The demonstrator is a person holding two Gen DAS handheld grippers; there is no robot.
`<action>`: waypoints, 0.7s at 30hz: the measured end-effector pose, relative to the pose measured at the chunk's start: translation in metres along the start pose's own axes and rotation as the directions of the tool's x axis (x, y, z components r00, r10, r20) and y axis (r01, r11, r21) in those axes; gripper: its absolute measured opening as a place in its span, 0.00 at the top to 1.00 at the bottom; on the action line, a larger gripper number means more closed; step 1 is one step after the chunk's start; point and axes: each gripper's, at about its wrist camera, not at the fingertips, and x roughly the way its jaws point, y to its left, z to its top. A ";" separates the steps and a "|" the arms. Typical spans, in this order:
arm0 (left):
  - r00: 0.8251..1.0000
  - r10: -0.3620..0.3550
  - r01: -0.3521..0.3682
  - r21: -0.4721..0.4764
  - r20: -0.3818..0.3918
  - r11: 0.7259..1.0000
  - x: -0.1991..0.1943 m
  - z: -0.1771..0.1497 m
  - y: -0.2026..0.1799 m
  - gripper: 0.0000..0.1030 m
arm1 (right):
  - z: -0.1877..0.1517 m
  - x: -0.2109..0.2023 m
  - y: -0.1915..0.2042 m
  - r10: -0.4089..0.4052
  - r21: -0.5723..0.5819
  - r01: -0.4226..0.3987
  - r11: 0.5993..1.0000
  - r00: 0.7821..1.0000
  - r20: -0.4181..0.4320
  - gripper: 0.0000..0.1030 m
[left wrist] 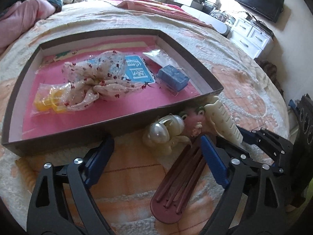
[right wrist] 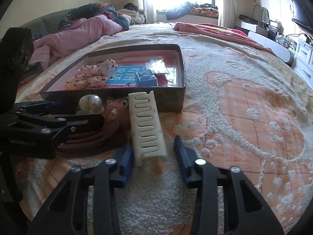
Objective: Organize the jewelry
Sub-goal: 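Grasp the white hair clip with the right tool while the left grasps the pearl clip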
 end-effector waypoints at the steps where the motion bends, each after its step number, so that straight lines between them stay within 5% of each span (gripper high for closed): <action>1: 1.000 -0.002 0.002 -0.008 -0.003 1.000 0.001 0.000 0.001 0.33 | 0.000 0.000 0.000 0.004 -0.002 -0.004 1.000 1.000 0.000 0.72; 3: 1.000 -0.005 0.005 -0.022 -0.003 1.000 0.001 0.000 0.002 0.34 | 0.000 0.000 0.002 0.001 -0.006 -0.001 1.000 1.000 0.001 0.72; 7: 1.000 -0.015 0.015 -0.025 -0.003 1.000 0.000 0.000 0.001 0.66 | 0.000 -0.002 0.001 0.009 0.000 -0.009 1.000 1.000 0.004 0.73; 21: 0.999 -0.008 0.008 0.009 0.048 1.000 -0.028 -0.002 -0.006 0.67 | 0.002 -0.023 -0.006 0.028 0.048 -0.031 0.998 0.998 0.054 0.75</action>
